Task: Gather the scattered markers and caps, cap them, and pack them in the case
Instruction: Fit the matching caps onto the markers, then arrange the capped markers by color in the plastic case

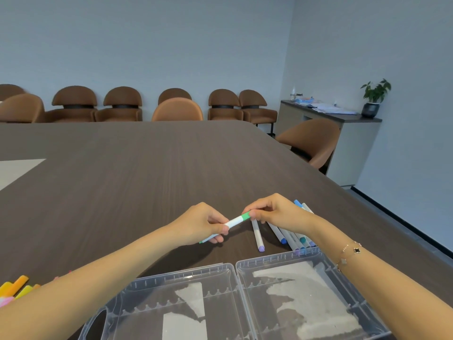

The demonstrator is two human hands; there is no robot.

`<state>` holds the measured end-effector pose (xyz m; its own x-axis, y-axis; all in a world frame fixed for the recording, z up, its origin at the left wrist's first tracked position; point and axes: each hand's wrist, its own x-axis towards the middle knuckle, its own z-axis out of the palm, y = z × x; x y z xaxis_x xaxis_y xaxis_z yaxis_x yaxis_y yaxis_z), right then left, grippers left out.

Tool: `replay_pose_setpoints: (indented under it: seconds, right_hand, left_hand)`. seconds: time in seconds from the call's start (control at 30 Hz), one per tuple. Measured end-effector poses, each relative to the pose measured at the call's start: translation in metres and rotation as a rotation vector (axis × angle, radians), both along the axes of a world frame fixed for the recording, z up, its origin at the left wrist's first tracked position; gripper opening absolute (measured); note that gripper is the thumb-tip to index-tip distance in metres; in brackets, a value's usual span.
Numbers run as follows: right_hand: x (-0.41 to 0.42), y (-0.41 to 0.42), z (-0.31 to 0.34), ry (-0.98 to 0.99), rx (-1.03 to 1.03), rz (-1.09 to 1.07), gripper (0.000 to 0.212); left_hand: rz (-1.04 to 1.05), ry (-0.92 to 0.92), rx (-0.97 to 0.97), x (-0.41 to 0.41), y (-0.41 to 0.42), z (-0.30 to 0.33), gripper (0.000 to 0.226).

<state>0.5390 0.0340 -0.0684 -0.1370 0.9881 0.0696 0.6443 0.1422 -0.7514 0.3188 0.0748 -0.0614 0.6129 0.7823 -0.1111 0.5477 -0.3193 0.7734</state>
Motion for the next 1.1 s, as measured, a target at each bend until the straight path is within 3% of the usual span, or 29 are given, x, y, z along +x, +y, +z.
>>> replay_pose_setpoints:
  seconds: [0.2,0.37,0.6,0.7,0.83,1.1]
  right_hand:
    - [0.002,-0.001,0.007,-0.080,0.002,-0.011,0.020]
    - [0.000,-0.001,0.018,-0.274,0.091,-0.159,0.028]
    - [0.002,-0.029,0.013,-0.383,0.027,-0.220,0.027]
    - [0.001,-0.050,0.015,-0.387,-0.001,-0.241,0.028]
    - [-0.008,-0.079,0.029,-0.450,-0.012,-0.234,0.029]
    - [-0.069,-0.117,0.051,-0.479,0.104,-0.157,0.027]
  left_hand:
    - [0.112,-0.024,-0.003,0.015,-0.004,-0.009,0.022]
    - [0.320,0.134,0.173,0.038,0.003,-0.014,0.019]
    - [0.406,0.134,0.152,0.055,-0.005,-0.013,0.042]
    - [0.367,0.090,0.057,0.049,-0.012,-0.005,0.036]
    - [0.293,0.041,0.049,0.012,-0.028,0.013,0.023]
    - [0.304,0.026,0.032,-0.140,-0.072,0.057,0.022]
